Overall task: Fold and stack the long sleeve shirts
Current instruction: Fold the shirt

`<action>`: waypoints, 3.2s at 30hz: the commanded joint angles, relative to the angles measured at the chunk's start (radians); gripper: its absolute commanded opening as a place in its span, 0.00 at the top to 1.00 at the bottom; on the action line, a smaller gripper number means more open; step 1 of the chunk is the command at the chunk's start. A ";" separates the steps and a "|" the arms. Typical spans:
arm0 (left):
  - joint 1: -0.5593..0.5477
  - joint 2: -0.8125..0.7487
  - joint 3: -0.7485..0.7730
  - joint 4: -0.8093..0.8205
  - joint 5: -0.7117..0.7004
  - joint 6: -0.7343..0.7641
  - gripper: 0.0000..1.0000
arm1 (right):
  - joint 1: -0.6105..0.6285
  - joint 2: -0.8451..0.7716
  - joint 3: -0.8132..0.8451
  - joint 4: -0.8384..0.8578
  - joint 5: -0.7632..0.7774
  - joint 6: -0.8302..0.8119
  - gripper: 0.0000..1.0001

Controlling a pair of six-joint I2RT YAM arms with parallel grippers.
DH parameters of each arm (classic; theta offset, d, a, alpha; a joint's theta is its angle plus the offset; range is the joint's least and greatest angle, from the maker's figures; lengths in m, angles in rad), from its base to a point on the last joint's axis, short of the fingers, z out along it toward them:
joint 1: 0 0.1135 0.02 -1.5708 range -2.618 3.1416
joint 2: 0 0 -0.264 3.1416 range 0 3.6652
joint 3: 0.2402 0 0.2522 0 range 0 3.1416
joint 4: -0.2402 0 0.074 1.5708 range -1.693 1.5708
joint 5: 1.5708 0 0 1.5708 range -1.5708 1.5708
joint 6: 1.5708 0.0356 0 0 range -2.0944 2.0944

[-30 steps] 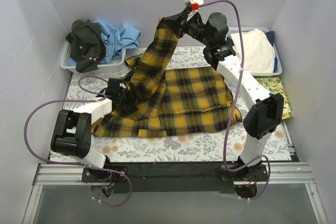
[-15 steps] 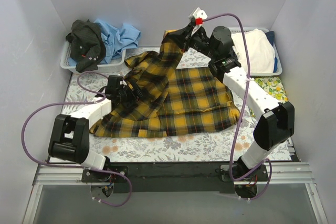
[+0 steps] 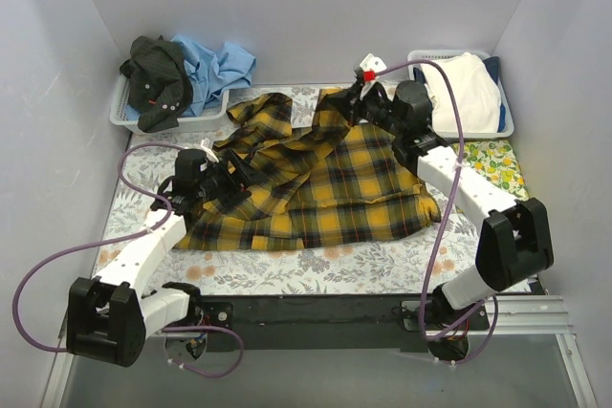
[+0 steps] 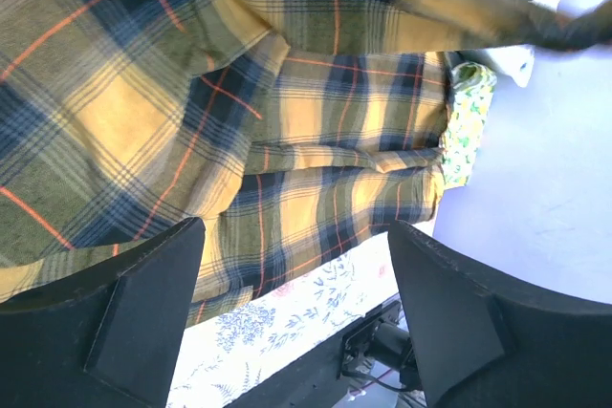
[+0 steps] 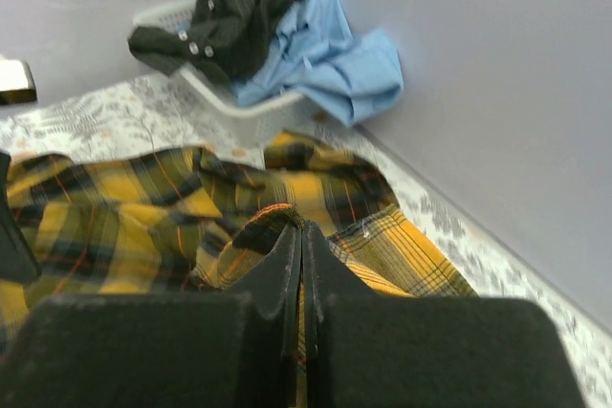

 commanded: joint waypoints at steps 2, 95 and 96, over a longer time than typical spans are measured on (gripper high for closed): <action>0.018 0.030 0.077 -0.034 -0.024 -0.005 0.22 | -0.036 -0.145 -0.197 0.069 0.026 -0.010 0.99; 0.342 0.295 0.025 -0.241 -0.168 0.016 0.21 | -0.037 -0.405 -0.566 -1.049 0.957 0.792 0.53; 0.340 0.295 0.026 -0.241 -0.168 0.016 0.21 | -0.037 -0.402 -0.575 -1.040 0.952 0.794 0.53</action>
